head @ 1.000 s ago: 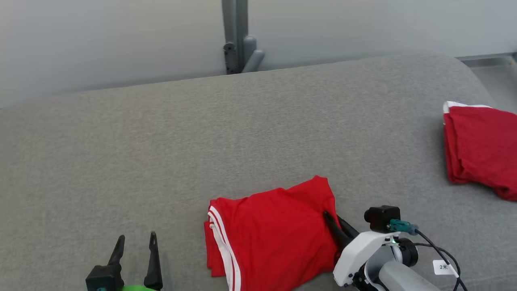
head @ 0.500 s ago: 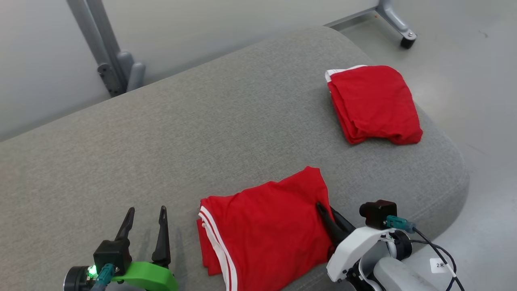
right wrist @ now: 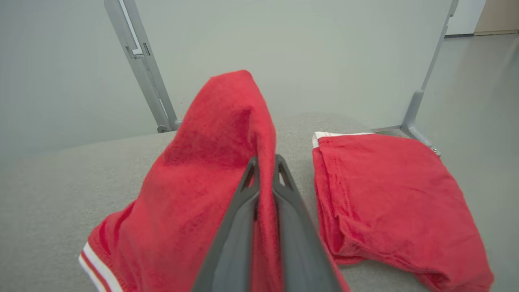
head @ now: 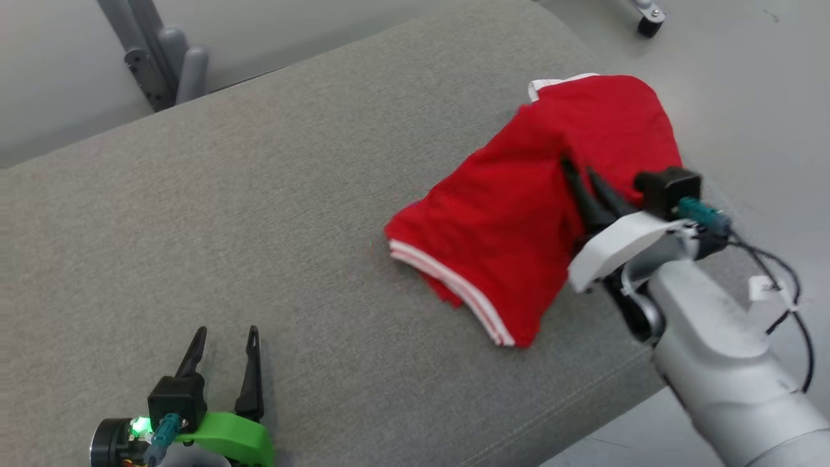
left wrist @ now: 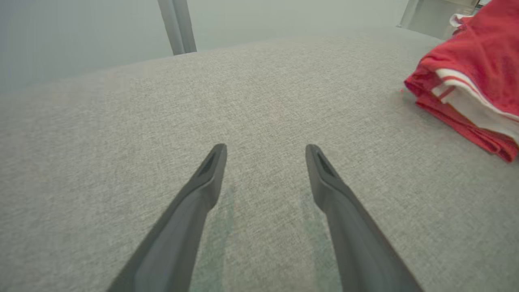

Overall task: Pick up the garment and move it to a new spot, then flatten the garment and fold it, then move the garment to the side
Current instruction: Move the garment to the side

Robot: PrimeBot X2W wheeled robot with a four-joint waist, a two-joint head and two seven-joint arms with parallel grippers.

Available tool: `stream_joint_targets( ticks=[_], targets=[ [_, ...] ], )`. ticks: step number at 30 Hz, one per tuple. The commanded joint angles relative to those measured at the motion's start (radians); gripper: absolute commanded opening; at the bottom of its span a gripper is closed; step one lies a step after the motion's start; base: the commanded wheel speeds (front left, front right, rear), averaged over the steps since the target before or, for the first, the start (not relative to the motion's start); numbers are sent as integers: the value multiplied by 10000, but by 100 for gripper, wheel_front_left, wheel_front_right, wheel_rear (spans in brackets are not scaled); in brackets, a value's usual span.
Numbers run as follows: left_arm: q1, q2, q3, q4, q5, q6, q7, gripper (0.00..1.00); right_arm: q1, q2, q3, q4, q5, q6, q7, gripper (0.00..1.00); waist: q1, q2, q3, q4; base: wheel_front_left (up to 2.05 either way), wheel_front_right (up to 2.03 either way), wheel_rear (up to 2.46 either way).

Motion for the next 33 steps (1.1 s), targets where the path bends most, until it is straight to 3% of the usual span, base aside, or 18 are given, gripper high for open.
stream_joint_targets(
  ticks=[1, 7, 12, 13, 14, 18, 22, 27, 33],
  targets=[
    [-186, 103, 123, 16, 42, -23, 8, 100, -319, -394, -399, 197, -258, -16, -28, 0, 0, 0, 688, 1050, 0, 0, 0],
    [-386, 117, 144, -3, 218, -138, 8, 100, -1074, -1777, -1970, 1295, -1168, -16, -30, 0, 0, 0, 965, 1850, 0, 0, 0],
    [-504, 239, 20, -26, 460, -180, 8, 100, -1450, -2358, -3387, 2579, -2225, -16, -30, 0, 0, 0, 1116, 2239, 0, 0, 0],
    [-513, 231, 2, -19, 459, -170, 8, 100, -1506, -2462, -3849, 2794, -2459, -17, -29, 36, 0, 0, 1117, 2301, 0, 0, 0],
    [-519, 227, 3, -29, 472, -138, 8, 100, -1537, -2536, -4327, 2984, -2780, -16, -29, 98, 0, 0, 1108, 2345, 0, 0, 0],
    [-541, 206, 64, -102, 396, -67, 8, 100, -1373, -2573, -6324, 2954, -4388, -14, -29, 100, 0, 0, 997, 2510, 0, 0, 0],
    [-415, 141, 146, -126, 263, 40, 8, 100, -971, -1476, -7342, 1509, -5564, -14, -29, 100, 0, 0, 720, 2623, 0, 0, 0],
    [-268, 124, 95, -196, 326, 96, 8, 100, -136, -187, -6008, -310, -5103, -16, -27, 100, 0, 0, 368, 2835, 0, 0, 0],
    [-70, 82, 204, -209, 146, 182, 8, 100, 1262, 306, -4083, -1243, -4099, -16, -27, 100, 0, 0, -4, 3254, 0, 0, 0]
  ],
)
